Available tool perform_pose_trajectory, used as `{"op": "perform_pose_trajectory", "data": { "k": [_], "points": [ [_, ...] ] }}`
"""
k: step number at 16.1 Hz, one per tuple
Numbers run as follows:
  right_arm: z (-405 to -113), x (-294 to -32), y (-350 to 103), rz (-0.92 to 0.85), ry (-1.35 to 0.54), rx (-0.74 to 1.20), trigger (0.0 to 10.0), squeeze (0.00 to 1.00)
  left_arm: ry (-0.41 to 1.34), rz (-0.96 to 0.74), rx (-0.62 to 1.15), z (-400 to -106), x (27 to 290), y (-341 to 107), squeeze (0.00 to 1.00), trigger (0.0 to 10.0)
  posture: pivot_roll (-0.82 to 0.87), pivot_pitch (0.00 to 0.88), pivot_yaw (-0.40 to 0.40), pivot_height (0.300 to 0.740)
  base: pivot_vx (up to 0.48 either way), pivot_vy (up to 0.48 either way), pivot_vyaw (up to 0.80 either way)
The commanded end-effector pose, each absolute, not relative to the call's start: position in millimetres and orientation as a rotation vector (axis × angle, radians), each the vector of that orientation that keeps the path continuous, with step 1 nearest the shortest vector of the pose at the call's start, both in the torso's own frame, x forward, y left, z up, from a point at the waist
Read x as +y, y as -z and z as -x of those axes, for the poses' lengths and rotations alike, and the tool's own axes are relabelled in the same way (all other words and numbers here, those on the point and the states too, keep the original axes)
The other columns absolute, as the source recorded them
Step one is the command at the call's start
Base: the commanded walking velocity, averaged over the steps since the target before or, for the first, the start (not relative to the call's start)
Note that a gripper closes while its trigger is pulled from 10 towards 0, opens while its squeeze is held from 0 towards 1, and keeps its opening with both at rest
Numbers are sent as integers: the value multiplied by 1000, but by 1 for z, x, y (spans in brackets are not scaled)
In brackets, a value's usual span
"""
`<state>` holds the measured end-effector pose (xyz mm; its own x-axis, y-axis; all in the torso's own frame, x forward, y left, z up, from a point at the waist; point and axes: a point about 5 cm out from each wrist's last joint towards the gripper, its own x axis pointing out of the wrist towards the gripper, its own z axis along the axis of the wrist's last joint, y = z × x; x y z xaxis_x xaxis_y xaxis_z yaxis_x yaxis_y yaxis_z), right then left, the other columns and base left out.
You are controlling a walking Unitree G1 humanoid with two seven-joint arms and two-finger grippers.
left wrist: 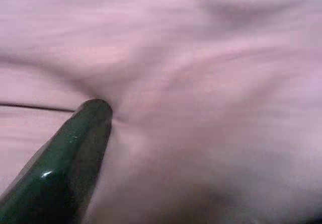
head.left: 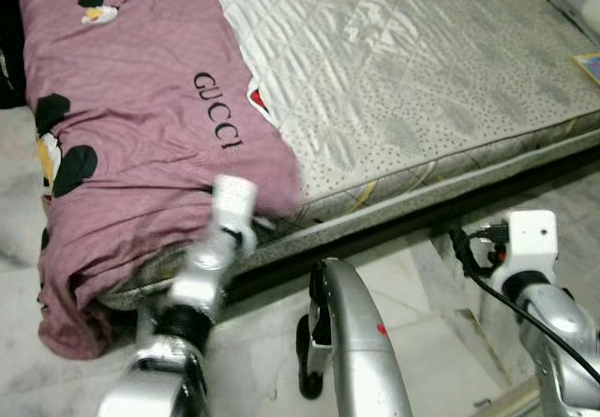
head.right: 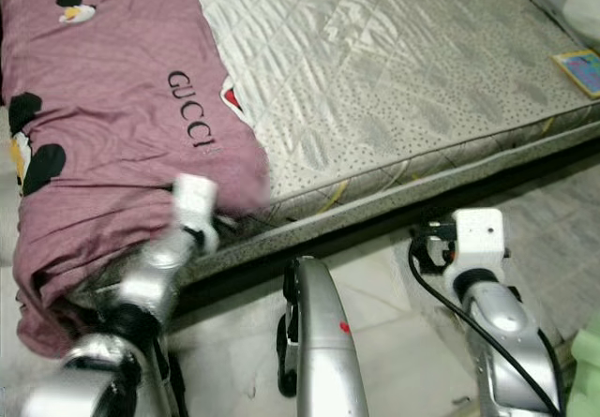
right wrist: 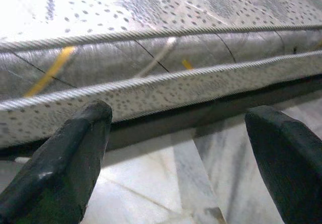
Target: Clean up the room
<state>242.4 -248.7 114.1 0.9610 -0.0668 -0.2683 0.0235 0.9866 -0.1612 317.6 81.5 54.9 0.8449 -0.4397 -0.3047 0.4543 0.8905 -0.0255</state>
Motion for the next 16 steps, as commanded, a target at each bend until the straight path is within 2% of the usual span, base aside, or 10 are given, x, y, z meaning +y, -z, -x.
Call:
{"op": "perform_pose_trajectory", "data": {
  "k": [1, 4, 7, 9, 11, 13, 14, 16],
  "points": [
    [-241, -251, -110, 156, 61, 293, 10000, 0, 627, -78, 338, -303, 58, -46, 0, 10000, -262, 182, -100, 522, 0, 0, 0],
    [-247, -247, -110, 146, 60, 278, 10000, 0, 874, -167, 327, -276, 26, -38, 0, 10000, -255, 165, -94, 522, 0, 0, 0],
    [-253, -243, -110, 137, 60, 264, 10000, 0, 957, -262, 222, -269, 10, -49, 0, 10000, -250, 153, -89, 522, 0, 0, 0],
    [-256, -242, -110, 132, 62, 256, 10000, 0, 819, -229, 7, -289, 10, -85, 0, 10000, -247, 144, -86, 522, 0, 0, 0],
    [-257, -242, -111, 136, 73, 245, 10000, 0, 587, -143, -217, -315, 30, -133, 0, 10000, -247, 141, -83, 522, 0, 0, 0],
    [-258, -242, -112, 135, 80, 232, 10000, 0, 393, -74, -298, -337, 58, -165, 0, 10000, -247, 140, -82, 522, 0, 0, 0],
    [-258, -241, -113, 132, 80, 229, 10000, 0, 257, -52, -237, -352, 80, -165, 0, 10000, -248, 139, -79, 522, 0, 0, 0],
    [-258, -240, -113, 129, 77, 226, 10000, 0, 106, 25, 104, -364, 109, -120, 0, 10000, -255, 144, -77, 522, 0, 0, 0]
  ]
}}
